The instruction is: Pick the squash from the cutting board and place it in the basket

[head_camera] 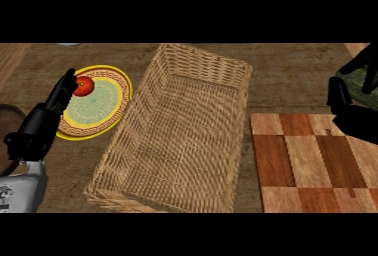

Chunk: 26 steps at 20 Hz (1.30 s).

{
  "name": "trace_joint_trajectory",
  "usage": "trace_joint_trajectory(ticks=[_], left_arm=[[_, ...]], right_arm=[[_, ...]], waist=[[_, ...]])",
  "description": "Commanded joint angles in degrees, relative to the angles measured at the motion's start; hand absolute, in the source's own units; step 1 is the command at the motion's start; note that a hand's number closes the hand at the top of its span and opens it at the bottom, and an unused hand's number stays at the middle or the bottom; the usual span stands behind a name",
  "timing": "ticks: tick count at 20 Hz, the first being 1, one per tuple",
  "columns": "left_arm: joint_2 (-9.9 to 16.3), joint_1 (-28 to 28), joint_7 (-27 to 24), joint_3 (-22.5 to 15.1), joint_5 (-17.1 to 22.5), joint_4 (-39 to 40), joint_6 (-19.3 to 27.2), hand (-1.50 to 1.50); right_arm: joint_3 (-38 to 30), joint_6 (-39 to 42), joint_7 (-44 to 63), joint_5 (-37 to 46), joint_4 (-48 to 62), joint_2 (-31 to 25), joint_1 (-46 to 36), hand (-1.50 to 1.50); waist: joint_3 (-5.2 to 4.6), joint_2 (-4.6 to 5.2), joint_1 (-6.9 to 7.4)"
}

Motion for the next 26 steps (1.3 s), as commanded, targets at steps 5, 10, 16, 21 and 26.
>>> trace_joint_trajectory(ticks=[5,10,16,21,26], left_arm=[[-0.3,0.1,-1.9,-0.6,-1.0,1.1,-0.5,0.00],[-1.6,-1.2,-0.4,-0.9,-1.4,1.4,0.5,0.00],[-0.2,1.4,-3.2,0.6,-0.6,1.0,-0.8,0.00],[-1.4,-2.0,0.3,-0.5,-1.9,1.7,0.3,0.00],[-1.9,0.6,-0.6,-1.1,-1.9,-0.4,0.2,0.00]], right_arm=[[9.4,0.5,21.6,-0.3,9.9,5.8,-24.1,1.50],[14.6,-3.8,26.7,3.3,15.4,11.4,-28.7,1.50],[12.6,-2.2,26.0,0.9,29.1,11.6,-34.8,1.50],[15.7,-3.6,28.7,-1.8,33.7,11.7,-33.5,1.50],[20.8,2.6,28.4,3.8,37.2,9.4,-32.9,1.50]], waist=[[-0.03,0.32,0.97],[0.04,0.26,0.55],[0.06,0.31,0.96],[0.08,0.33,0.46],[0.04,0.17,0.38]])
